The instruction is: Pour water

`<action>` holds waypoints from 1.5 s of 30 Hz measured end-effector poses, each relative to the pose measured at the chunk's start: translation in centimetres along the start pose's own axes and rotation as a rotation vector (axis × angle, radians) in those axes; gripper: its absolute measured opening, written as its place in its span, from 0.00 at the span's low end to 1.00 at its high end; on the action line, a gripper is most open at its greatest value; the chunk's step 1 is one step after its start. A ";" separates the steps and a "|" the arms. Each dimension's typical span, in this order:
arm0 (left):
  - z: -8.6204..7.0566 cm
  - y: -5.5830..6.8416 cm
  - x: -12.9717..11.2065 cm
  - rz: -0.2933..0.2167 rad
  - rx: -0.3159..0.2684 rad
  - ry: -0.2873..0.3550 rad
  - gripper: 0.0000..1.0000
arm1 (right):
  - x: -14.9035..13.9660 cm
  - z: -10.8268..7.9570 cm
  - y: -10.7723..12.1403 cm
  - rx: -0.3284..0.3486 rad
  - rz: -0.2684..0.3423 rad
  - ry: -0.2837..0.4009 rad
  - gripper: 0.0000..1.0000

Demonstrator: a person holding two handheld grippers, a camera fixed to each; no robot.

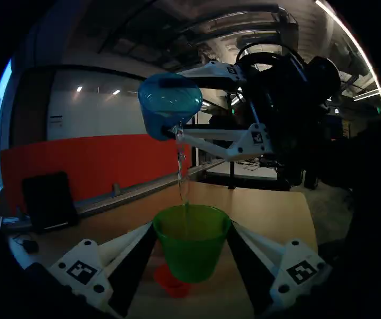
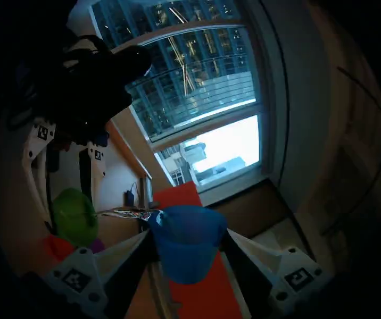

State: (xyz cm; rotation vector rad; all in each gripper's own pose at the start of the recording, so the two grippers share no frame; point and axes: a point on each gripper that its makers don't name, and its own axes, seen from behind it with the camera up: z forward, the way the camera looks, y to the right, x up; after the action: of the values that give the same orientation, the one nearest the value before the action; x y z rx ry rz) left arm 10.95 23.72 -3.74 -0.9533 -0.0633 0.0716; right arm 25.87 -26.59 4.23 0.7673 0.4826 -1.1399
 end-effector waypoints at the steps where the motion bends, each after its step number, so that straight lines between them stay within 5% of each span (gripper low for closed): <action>1: 0.0 0.0 0.0 0.000 0.001 0.000 0.88 | 0.0 0.0 0.1 -0.003 -0.007 -0.001 0.90; 45: -0.3 -0.5 0.3 0.001 0.008 0.002 0.88 | 1.1 0.5 4.0 -0.078 -0.244 -0.002 0.90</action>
State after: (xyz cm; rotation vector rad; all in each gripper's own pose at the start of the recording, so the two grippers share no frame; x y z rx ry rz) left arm 11.25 23.20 -3.49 -0.9450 -0.0609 0.0722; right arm 29.96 -26.82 4.98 0.6511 0.6279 -1.3399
